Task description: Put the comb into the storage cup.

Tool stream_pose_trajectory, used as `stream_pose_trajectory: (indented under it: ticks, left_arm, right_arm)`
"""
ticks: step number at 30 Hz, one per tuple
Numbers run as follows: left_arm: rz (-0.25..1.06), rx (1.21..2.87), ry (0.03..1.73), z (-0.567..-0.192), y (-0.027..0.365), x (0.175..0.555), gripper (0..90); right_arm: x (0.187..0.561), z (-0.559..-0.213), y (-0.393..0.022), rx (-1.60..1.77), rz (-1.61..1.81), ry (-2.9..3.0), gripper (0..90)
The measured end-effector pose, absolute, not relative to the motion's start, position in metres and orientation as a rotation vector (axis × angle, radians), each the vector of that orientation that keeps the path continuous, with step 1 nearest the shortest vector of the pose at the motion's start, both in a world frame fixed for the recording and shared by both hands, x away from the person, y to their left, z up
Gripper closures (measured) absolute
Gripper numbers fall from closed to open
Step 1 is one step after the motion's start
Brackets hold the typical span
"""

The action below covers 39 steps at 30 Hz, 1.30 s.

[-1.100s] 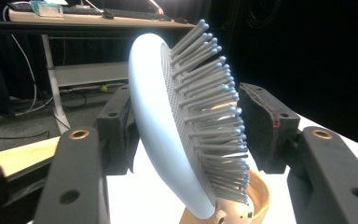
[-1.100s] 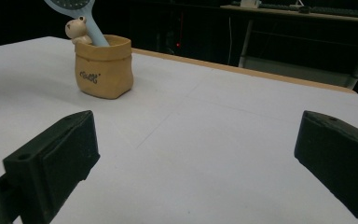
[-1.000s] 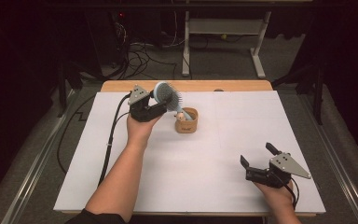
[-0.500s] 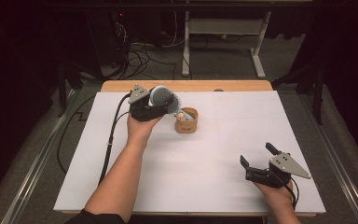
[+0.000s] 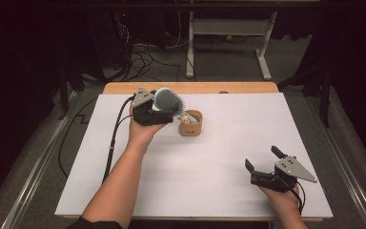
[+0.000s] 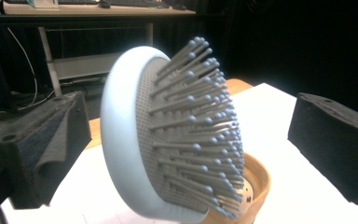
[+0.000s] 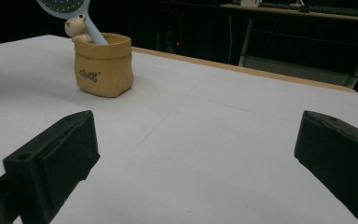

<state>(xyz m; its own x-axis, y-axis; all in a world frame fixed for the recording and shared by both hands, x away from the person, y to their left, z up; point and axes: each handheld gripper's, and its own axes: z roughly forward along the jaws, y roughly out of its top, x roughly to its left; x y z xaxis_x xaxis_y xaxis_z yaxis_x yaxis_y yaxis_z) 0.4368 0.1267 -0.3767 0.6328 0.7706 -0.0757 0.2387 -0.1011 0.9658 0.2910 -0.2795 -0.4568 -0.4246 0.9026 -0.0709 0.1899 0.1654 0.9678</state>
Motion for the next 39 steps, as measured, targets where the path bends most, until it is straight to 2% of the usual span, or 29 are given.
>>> stream_pose_trajectory:
  ticks: [16,39]
  left_arm:
    - [0.539,1.645,0.826,-0.372,0.144,0.41,0.3]
    - [0.501,1.634,0.861,-0.432,0.184,0.368,0.4]
  right_arm:
    - [0.29,-0.456,-0.278,1.036,1.301,1.751,0.1]
    - [0.29,-0.456,-0.276,1.027,1.294,1.755,0.1]
